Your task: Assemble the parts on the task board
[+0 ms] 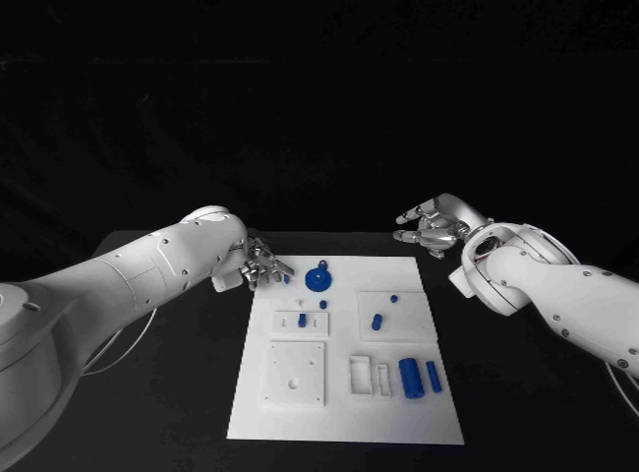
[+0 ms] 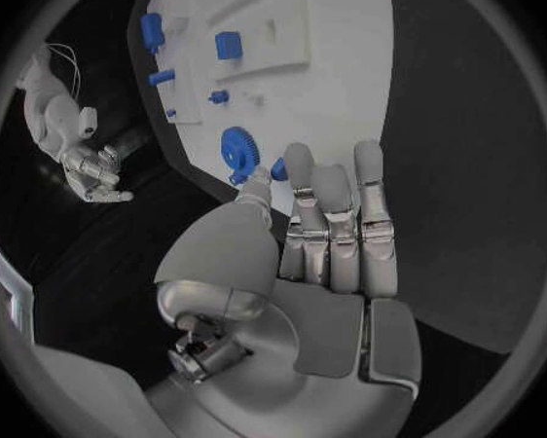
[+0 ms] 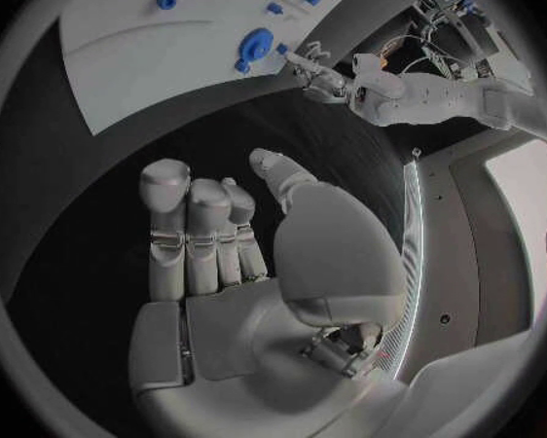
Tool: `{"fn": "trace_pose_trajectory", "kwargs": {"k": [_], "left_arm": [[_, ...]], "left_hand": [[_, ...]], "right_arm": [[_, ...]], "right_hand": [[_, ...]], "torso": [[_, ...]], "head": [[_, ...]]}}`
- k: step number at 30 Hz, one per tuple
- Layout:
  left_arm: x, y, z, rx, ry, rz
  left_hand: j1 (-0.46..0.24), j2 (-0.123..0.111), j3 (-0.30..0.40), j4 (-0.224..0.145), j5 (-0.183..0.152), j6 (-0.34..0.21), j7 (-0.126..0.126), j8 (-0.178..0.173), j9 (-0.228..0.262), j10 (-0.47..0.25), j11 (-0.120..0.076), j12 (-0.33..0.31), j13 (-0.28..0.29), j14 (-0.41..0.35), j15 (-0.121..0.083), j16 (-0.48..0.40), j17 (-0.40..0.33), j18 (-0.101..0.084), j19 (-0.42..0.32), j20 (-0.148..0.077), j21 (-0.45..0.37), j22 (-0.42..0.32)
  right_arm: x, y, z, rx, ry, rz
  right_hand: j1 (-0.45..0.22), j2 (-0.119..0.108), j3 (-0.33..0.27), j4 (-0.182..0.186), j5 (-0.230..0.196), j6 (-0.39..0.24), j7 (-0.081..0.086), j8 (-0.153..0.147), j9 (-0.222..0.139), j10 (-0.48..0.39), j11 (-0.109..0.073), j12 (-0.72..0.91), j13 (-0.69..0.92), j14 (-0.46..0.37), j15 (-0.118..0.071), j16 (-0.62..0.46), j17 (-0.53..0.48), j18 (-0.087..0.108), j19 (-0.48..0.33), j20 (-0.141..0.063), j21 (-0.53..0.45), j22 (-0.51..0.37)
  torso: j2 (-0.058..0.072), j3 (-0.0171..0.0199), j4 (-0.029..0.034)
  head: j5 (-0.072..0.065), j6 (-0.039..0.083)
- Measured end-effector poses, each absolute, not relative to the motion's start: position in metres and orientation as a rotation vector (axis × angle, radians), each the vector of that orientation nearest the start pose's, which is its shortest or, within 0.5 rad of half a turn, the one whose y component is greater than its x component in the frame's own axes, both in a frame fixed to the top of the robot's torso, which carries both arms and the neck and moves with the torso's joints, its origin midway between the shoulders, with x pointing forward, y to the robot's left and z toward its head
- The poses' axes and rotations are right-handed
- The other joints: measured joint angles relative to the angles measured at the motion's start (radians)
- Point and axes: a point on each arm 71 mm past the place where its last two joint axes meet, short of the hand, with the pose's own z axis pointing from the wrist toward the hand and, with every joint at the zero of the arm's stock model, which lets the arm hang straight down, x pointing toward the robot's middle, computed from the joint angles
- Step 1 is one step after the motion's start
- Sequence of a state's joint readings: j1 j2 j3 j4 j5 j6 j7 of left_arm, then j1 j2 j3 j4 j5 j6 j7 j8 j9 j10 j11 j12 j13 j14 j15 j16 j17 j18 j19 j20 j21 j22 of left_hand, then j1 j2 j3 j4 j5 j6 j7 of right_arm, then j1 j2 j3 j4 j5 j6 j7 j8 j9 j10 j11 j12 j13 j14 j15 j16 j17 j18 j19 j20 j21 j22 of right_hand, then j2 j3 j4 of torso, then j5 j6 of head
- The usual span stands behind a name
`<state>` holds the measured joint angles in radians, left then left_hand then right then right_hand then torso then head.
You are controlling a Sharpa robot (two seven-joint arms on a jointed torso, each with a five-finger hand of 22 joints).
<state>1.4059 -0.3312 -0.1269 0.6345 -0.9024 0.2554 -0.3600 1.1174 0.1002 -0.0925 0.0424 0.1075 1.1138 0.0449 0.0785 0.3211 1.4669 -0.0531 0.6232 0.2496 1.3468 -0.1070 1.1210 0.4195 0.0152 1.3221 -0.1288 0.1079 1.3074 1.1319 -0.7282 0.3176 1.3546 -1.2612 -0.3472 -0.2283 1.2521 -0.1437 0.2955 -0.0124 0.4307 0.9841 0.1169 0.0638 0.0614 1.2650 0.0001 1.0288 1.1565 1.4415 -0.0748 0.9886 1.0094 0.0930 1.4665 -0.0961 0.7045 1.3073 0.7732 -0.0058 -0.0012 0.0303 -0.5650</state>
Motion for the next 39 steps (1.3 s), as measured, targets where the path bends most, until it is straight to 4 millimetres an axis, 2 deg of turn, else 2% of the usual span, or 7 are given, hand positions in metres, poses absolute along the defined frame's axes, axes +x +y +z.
{"fn": "trace_pose_trajectory", "kwargs": {"k": [11,20,28,31,34,39], "left_arm": [[0.6261,0.2051,-0.1639,-0.412,2.194,-0.357],[0.626,0.2044,-0.1644,-0.416,2.195,-0.369],[0.6261,0.2044,-0.1646,-0.42,2.193,-0.376],[0.6263,0.2044,-0.1646,-0.421,2.193,-0.378],[0.6265,0.2043,-0.1643,-0.423,2.192,-0.383],[0.6267,0.2042,-0.1634,-0.425,2.189,-0.39]], "left_hand": [[0.008,0.008,-0.004,-0.014,0.003,-0.001,0.001,0.007,-0.003,0.0,0.0,0.0,0.0,0.0,0.0,0.0,0.0,0.0,0.0,0.0,0.0,0.001],[0.037,0.037,0.003,-0.041,0.014,-0.001,0.001,0.002,-0.008,0.0,0.0,-0.004,0.0,0.0,0.0,0.0,-0.002,0.0,0.0,0.0,-0.004,0.001],[0.052,0.062,0.013,-0.051,0.021,-0.001,0.001,0.002,-0.01,0.0,0.0,-0.004,0.0,0.0,0.0,0.0,-0.002,0.0,0.0,0.0,-0.004,0.0],[0.062,0.071,0.018,-0.062,0.047,-0.001,0.001,0.002,-0.011,0.0,0.0,-0.004,0.0,-0.004,-0.004,0.0,-0.002,0.0,0.0,0.0,-0.004,0.0],[0.07,0.079,0.024,-0.078,0.1,-0.003,0.003,-0.001,-0.015,0.0,0.0,-0.004,0.0,-0.004,-0.004,0.0,-0.002,0.0,0.0,0.0,-0.004,0.0],[0.088,0.095,0.03,-0.101,0.123,-0.003,0.003,-0.004,-0.012,0.0,0.0,-0.004,0.0,-0.004,-0.004,0.0,-0.002,0.0,0.0,0.0,-0.004,0.0]], "right_arm": [[0.547,-0.2208,-0.1075,0.363,1.482,0.699],[0.5472,-0.2205,-0.1076,0.363,1.482,0.699],[0.5475,-0.22,-0.1078,0.364,1.482,0.699],[0.5476,-0.22,-0.1079,0.364,1.483,0.699],[0.5477,-0.22,-0.108,0.364,1.483,0.699],[0.5479,-0.2202,-0.1082,0.365,1.483,0.698]], "right_hand": [[0.0,0.0,0.0,0.0,-0.001,0.0,0.0,0.0,0.0,0.0,0.0,0.0,0.0,0.0,0.0,0.0,0.0,-0.001,0.0,0.0,0.0,0.001],[0.0,0.0,0.0,0.0,-0.001,0.001,-0.001,0.0,0.0,0.0,0.0,0.0,0.0,0.0,0.0,0.0,0.0,-0.001,0.0,0.0,0.0,0.001],[0.0,0.0,0.0,0.0,-0.001,0.001,-0.001,0.0,0.0,0.0,0.0,0.0,0.0,0.0,0.0,0.0,0.001,-0.001,0.0,0.0,0.0,0.001],[0.0,0.0,0.003,0.003,-0.001,0.001,-0.001,0.0,0.0,0.0,0.0,0.0,0.0,0.0,0.0,0.0,0.001,-0.001,0.0,0.0,0.0,0.001],[0.0,0.0,0.003,0.003,-0.001,0.001,-0.001,0.0,0.0,0.0,0.0,0.0,0.0,0.0,0.0,0.0,0.001,-0.002,0.0,0.0,0.0,0.0],[0.0,0.0,-0.001,0.007,-0.001,0.002,-0.002,0.0,0.0,0.0,0.0,0.0,0.0,0.0,0.0,0.0,0.001,-0.002,0.0,0.0,0.0,0.0]], "torso": [[0.0,0.0,0.001],[0.0,-0.0006,0.0014],[0.0,-0.0009,0.0014],[0.0,-0.0007,0.0014],[0.0,-0.0005,0.0018],[0.0,-0.0002,0.0025]], "head": [[-0.001,0.0],[-0.001,0.001],[-0.001,0.001],[-0.001,0.001],[-0.001,0.001],[0.0,0.0]]}}
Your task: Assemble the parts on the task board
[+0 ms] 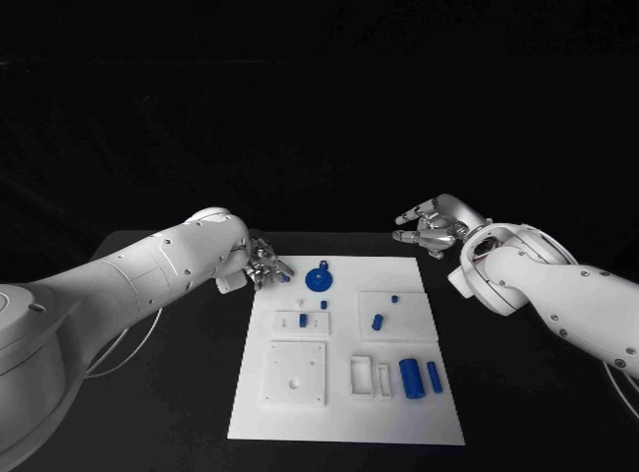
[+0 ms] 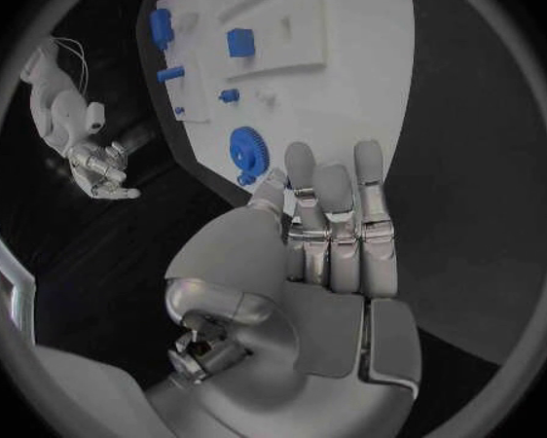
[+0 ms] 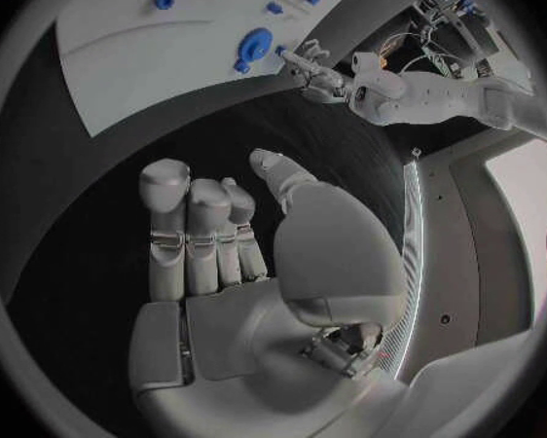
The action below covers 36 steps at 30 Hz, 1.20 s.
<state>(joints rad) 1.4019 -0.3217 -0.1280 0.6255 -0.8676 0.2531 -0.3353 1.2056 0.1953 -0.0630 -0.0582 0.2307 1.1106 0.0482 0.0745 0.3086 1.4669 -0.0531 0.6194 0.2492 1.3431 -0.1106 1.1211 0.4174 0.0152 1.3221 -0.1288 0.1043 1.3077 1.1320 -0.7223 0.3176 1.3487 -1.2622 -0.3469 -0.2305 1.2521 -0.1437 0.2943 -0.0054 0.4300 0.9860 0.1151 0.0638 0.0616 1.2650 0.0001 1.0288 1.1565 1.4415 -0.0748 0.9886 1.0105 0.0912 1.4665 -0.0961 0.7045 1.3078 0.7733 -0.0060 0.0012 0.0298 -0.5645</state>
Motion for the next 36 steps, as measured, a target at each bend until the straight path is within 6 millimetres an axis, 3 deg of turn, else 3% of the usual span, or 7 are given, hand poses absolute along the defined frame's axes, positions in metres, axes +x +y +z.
{"fn": "trace_pose_trajectory", "kwargs": {"k": [8,14,24,26,27,30,36], "left_arm": [[0.626,0.202,-0.163,-0.422,2.189,-0.401],[0.626,0.201,-0.164,-0.423,2.185,-0.404],[0.624,0.206,-0.166,-0.452,2.168,-0.416],[0.623,0.208,-0.166,-0.463,2.164,-0.423],[0.622,0.208,-0.166,-0.47,2.161,-0.43],[0.62,0.209,-0.165,-0.488,2.155,-0.451],[0.613,0.21,-0.161,-0.526,2.143,-0.513]], "left_hand": [[0.015,0.001,0.023,-0.057,0.109,0.012,-0.012,0.02,0.028,0.0,0.0,-0.004,0.0,0.0,0.0,0.0,-0.001,0.0,0.0,0.0,0.0,0.0],[0.015,0.001,0.029,-0.082,0.119,0.014,-0.014,0.049,0.104,0.0,0.0,-0.004,-0.003,-0.002,-0.002,0.0,-0.001,0.0,0.0,0.0,0.0,0.0],[0.014,0.001,0.025,-0.086,0.126,0.022,-0.005,0.074,0.104,0.0,0.0,-0.02,-0.006,-0.016,-0.005,0.0,-0.004,0.0,-0.009,0.002,0.005,0.0],[0.014,0.001,0.044,-0.08,0.071,0.024,-0.003,0.074,0.104,-0.002,-0.006,-0.026,-0.005,-0.016,-0.005,0.0,-0.005,0.0,-0.009,0.002,0.006,0.0],[0.002,-0.011,0.085,-0.073,0.039,0.028,0.001,0.073,0.104,0.0,-0.007,-0.026,-0.004,-0.016,-0.005,0.0,-0.005,0.0,-0.009,0.002,0.006,0.0],[-0.048,-0.062,0.239,-0.102,0.034,0.035,0.008,0.064,0.104,0.0,-0.008,-0.026,-0.001,-0.016,-0.005,0.0,-0.006,0.0,-0.013,-0.002,0.013,0.0],[-0.074,-0.096,0.301,-0.093,0.11,0.046,0.019,0.061,0.154,0.005,-0.013,-0.026,0.002,-0.016,-0.005,0.005,-0.006,0.0,-0.013,-0.002,0.021,0.0]], "right_arm": [[0.548,-0.221,-0.109,0.369,1.485,0.694],[0.549,-0.222,-0.109,0.371,1.486,0.69],[0.55,-0.225,-0.11,0.378,1.487,0.679],[0.55,-0.225,-0.11,0.378,1.488,0.68],[0.55,-0.225,-0.11,0.378,1.488,0.68],[0.55,-0.226,-0.11,0.379,1.489,0.678],[0.551,-0.231,-0.111,0.386,1.489,0.666]], "right_hand": [[0.0,0.0,0.003,0.003,0.0,0.001,-0.001,0.0,0.0,0.0,0.0,0.0,0.0,0.0,0.0,0.0,0.0,0.0,0.0,0.0,0.0,0.0],[0.0,0.0,0.0,0.006,0.0,0.001,-0.001,0.0,0.0,0.0,0.0,0.0,0.0,0.0,0.0,0.0,0.0,0.0,0.0,0.0,0.0,0.0],[0.0,0.0,0.001,0.012,0.0,0.001,-0.001,0.0,0.0,0.0,0.0,0.0,0.0,0.0,0.0,0.0,0.0,-0.001,0.0,0.0,0.0,0.0],[0.0,0.0,0.001,0.012,0.0,0.001,-0.001,0.0,0.0,0.0,0.0,0.0,0.0,0.0,0.0,0.0,0.0,-0.001,0.0,0.0,0.0,0.0],[0.0,0.0,0.001,0.012,0.0,0.001,-0.001,0.0,0.0,0.0,0.0,0.0,0.0,0.0,0.0,0.0,0.0,-0.001,0.0,0.0,0.0,0.0],[0.0,0.0,0.001,0.012,0.0,0.001,-0.001,0.0,0.0,0.0,0.0,0.0,0.0,0.0,0.0,0.0,0.0,-0.001,0.0,0.0,0.0,0.0],[0.0,0.0,0.001,0.012,0.004,0.001,-0.001,0.0,0.0,0.0,0.0,0.0,0.0,0.0,0.0,0.0,0.0,-0.001,0.0,0.0,0.0,0.0]], "torso": [[0.0,0.0001,0.0005],[0.0,0.0002,0.0005],[-0.002,-0.0011,0.0052],[-0.004,-0.0011,0.0073],[-0.004,-0.0011,0.0083],[-0.007,-0.0011,0.0119],[-0.013,-0.0014,0.0191]], "head": [[0.002,-0.001],[0.004,0.0],[0.007,0.002],[0.007,0.001],[0.007,0.0],[0.006,-0.001],[0.005,-0.007]]}}
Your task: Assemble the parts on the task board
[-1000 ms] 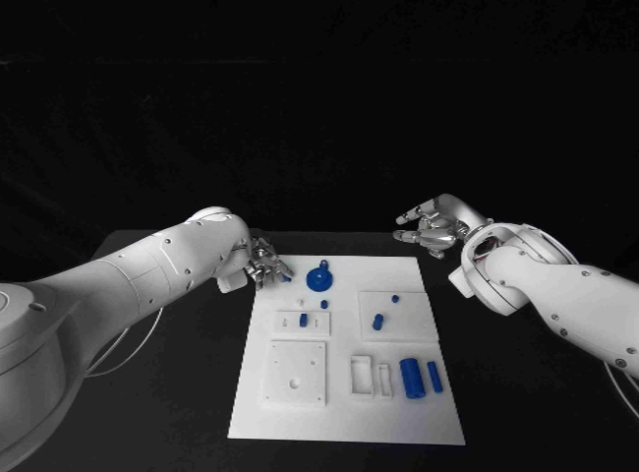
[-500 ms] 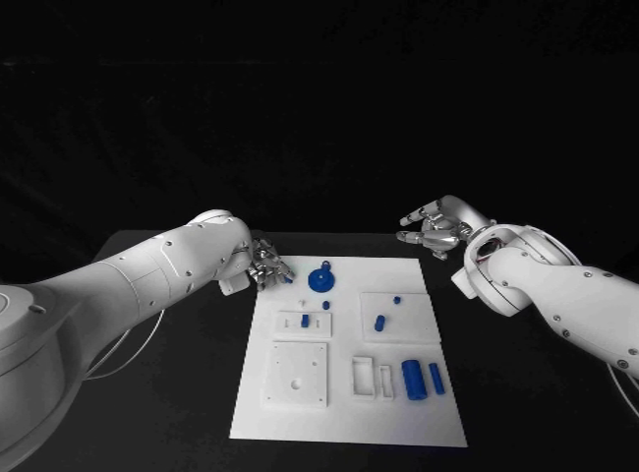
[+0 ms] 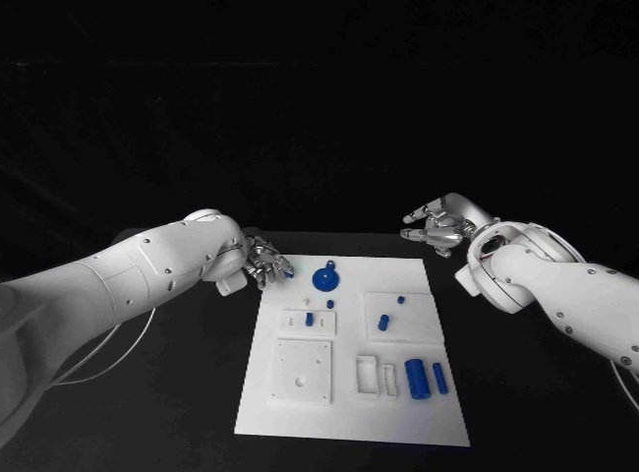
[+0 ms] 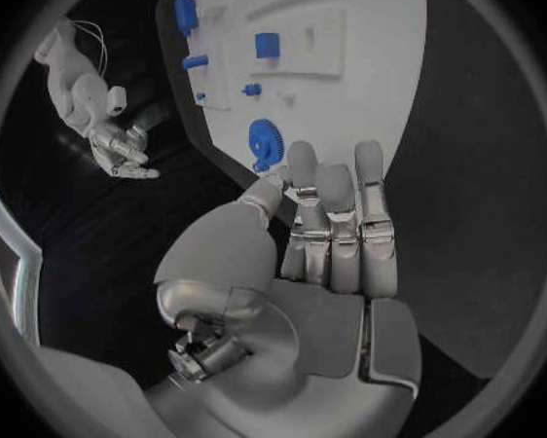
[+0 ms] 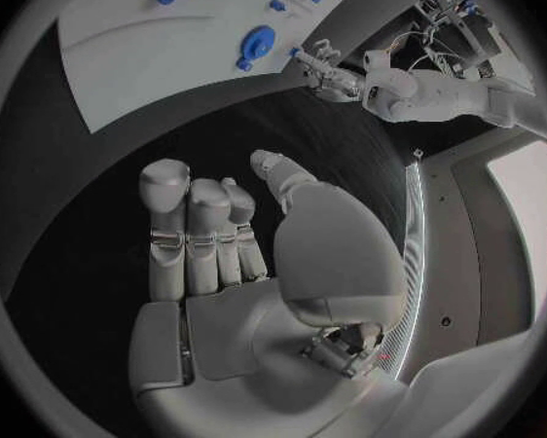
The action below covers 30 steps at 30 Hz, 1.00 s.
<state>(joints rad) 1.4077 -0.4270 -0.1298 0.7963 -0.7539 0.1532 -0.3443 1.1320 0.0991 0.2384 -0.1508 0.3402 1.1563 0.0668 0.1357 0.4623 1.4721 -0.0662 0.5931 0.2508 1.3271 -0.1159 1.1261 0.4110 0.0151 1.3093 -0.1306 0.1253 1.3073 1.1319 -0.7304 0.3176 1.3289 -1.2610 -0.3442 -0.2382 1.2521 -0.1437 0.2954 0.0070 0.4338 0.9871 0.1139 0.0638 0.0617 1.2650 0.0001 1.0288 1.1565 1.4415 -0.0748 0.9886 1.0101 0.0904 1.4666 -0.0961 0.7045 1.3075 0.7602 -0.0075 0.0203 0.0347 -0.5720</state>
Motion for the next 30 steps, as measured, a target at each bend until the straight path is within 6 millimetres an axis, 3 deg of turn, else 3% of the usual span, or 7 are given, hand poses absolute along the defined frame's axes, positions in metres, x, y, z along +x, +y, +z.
{"fn": "trace_pose_trajectory", "kwargs": {"k": [1,2,3,10,12,26,30], "left_arm": [[0.611,0.211,-0.16,-0.538,2.138,-0.528],[0.609,0.212,-0.159,-0.548,2.135,-0.541],[0.607,0.213,-0.159,-0.558,2.132,-0.555],[0.589,0.217,-0.156,-0.611,2.105,-0.629],[0.582,0.215,-0.156,-0.611,2.102,-0.642],[0.543,0.205,-0.178,-0.549,2.117,-0.609],[0.539,0.202,-0.182,-0.517,2.108,-0.587]], "left_hand": [[-0.006,-0.006,0.005,0.002,0.014,0.002,0.002,0.001,0.001,0.0,0.0,0.0,0.0,0.0,0.0,0.0,0.0,0.0,0.0,0.0,0.0,0.0],[-0.012,-0.012,0.012,0.003,0.031,0.003,0.003,0.003,0.061,0.0,0.0,0.0,0.001,0.0,0.0,0.0,0.0,0.0,0.0,0.0,0.0,0.0],[-0.016,-0.016,0.018,0.003,0.042,0.005,0.005,0.007,0.076,0.0,0.0,0.0,0.003,0.0,0.0,0.004,0.0,0.0,-0.002,-0.002,0.004,0.0],[-0.035,-0.035,0.043,-0.011,0.074,0.009,0.009,0.011,0.081,0.001,0.0,0.026,0.014,0.01,-0.01,0.012,0.01,0.0,-0.004,-0.004,0.019,0.001],[-0.037,-0.037,0.045,-0.014,0.075,0.011,0.011,0.011,0.111,0.001,0.0,0.028,0.014,0.011,-0.01,0.016,0.011,0.0,-0.004,-0.004,0.019,0.001],[-0.038,-0.05,0.055,-0.018,0.075,0.016,0.013,0.0,0.118,0.006,-0.001,0.054,0.013,0.028,-0.013,0.016,0.017,0.0,0.0,-0.007,0.039,0.0],[-0.039,-0.056,0.056,-0.019,0.075,0.017,0.012,-0.003,0.153,0.006,-0.001,0.058,0.011,0.028,-0.012,0.016,0.017,0.0,0.004,-0.011,0.043,0.0]], "right_arm": [[0.551,-0.232,-0.111,0.387,1.489,0.664],[0.551,-0.233,-0.111,0.387,1.489,0.663],[0.551,-0.233,-0.111,0.388,1.489,0.663],[0.551,-0.235,-0.112,0.391,1.489,0.658],[0.551,-0.236,-0.112,0.392,1.489,0.655],[0.55,-0.243,-0.113,0.397,1.49,0.645],[0.55,-0.243,-0.113,0.396,1.49,0.646]], "right_hand": [[0.0,0.0,0.0,0.0,0.0,0.0,0.0,0.0,0.0,0.0,0.0,0.0,0.0,0.0,0.0,0.0,0.0,0.0,0.0,0.0,0.0,0.0],[0.0,0.0,0.0,0.0,0.0,0.0,0.0,0.0,0.0,0.0,0.0,0.0,0.0,0.0,0.0,0.0,0.0,0.0,0.0,0.0,0.0,0.0],[0.0,0.0,0.0,0.0,0.0,0.0,0.0,0.0,0.0,0.0,0.0,0.0,0.0,0.0,0.0,0.0,0.0,0.0,0.0,0.0,0.0,0.0],[0.0,0.0,0.0,0.0,0.0,0.0,0.0,0.0,0.0,0.0,0.0,0.0,0.0,0.0,0.0,0.0,0.0,0.0,0.0,0.0,0.0,0.0],[0.0,0.0,0.0,0.0,0.0,0.0,0.0,0.0,0.0,0.0,0.0,0.0,0.0,0.0,0.0,0.0,0.0,0.0,0.0,0.0,0.0,0.0],[0.0,0.0,0.0,0.0,0.0,0.0,0.0,0.0,0.0,0.0,0.0,0.0,0.0,0.0,0.0,0.0,0.0,-0.005,0.0,0.0,0.0,0.0],[0.0,0.0,0.0,0.0,0.0,0.0,0.0,0.0,0.0,0.0,0.0,0.0,0.0,0.0,0.0,0.0,0.0,-0.005,0.0,0.0,0.0,0.0]], "torso": [[-0.001,0.0,0.0011],[-0.003,0.0,0.0018],[-0.004,0.0001,0.0026],[-0.013,0.0011,0.0094],[-0.016,0.0015,0.0118],[-0.028,0.004,0.0253],[-0.029,0.0042,0.0265]], "head": [[0.0,-0.001],[0.0,-0.001],[0.0,-0.001],[-0.003,-0.005],[-0.004,-0.007],[-0.01,-0.026],[-0.008,-0.029]]}}
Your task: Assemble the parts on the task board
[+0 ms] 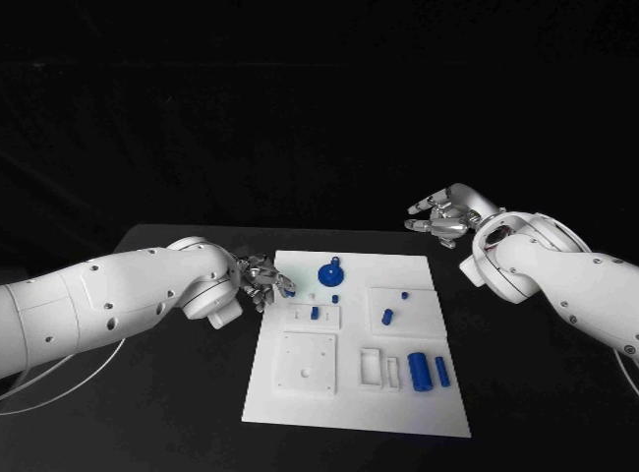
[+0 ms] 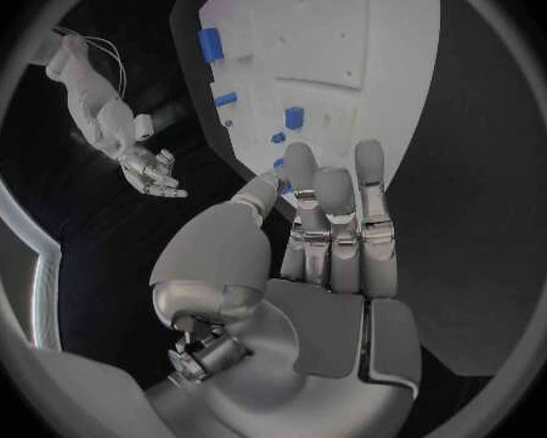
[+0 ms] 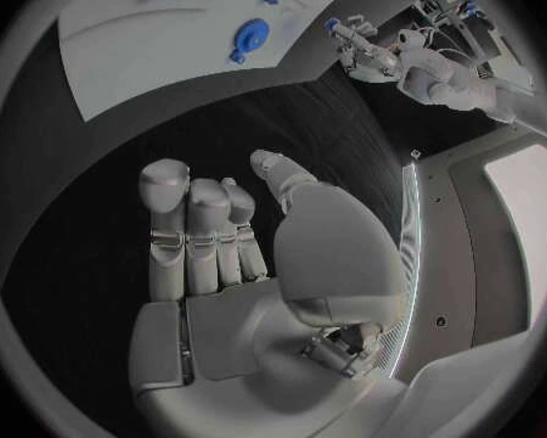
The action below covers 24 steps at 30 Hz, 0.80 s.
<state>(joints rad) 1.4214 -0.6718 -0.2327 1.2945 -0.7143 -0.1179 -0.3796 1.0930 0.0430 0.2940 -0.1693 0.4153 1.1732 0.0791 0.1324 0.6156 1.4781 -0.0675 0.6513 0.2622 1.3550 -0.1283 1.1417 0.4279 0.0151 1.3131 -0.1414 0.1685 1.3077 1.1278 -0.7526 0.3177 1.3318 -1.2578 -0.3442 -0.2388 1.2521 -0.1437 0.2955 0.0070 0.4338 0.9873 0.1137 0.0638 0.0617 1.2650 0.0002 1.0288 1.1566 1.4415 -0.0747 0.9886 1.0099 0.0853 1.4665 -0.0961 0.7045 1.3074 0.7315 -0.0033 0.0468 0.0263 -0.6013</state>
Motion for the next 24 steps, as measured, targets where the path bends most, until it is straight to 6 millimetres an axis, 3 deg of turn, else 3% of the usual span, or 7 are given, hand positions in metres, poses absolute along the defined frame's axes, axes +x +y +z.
{"fn": "trace_pose_trajectory", "kwargs": {"k": [11,24], "left_arm": [[0.533,0.188,-0.187,-0.393,2.067,-0.538],[0.532,0.179,-0.19,-0.308,2.076,-0.463]], "left_hand": [[0.009,-0.005,0.002,-0.002,-0.01,0.002,0.0,-0.008,0.001,0.0,0.0,0.015,-0.005,0.014,-0.004,0.0,0.005,0.0,0.0,0.0,0.007,0.0],[0.013,-0.001,0.005,0.0,-0.018,0.004,-0.001,-0.014,0.001,0.002,0.002,0.015,-0.008,0.019,-0.002,0.0,0.006,0.0,0.002,-0.002,0.011,0.0]], "right_arm": [[0.549,-0.243,-0.113,0.396,1.491,0.647],[0.549,-0.243,-0.114,0.397,1.493,0.648]], "right_hand": [[0.0,0.0,0.0,0.0,0.0,0.001,-0.001,0.0,0.0,0.0,0.0,0.0,0.0,0.0,0.0,0.0,0.0,0.0,0.0,0.0,0.0,0.0],[0.0,0.0,0.0,0.0,0.0,0.001,-0.001,0.0,0.0,0.0,0.0,0.0,0.0,0.0,0.0,0.0,0.0,0.0,0.0,0.0,0.0,0.001]], "torso": [[0.002,0.0009,-0.0029],[0.003,0.0008,-0.0037]], "head": [[0.001,-0.004],[-0.002,-0.02]]}}
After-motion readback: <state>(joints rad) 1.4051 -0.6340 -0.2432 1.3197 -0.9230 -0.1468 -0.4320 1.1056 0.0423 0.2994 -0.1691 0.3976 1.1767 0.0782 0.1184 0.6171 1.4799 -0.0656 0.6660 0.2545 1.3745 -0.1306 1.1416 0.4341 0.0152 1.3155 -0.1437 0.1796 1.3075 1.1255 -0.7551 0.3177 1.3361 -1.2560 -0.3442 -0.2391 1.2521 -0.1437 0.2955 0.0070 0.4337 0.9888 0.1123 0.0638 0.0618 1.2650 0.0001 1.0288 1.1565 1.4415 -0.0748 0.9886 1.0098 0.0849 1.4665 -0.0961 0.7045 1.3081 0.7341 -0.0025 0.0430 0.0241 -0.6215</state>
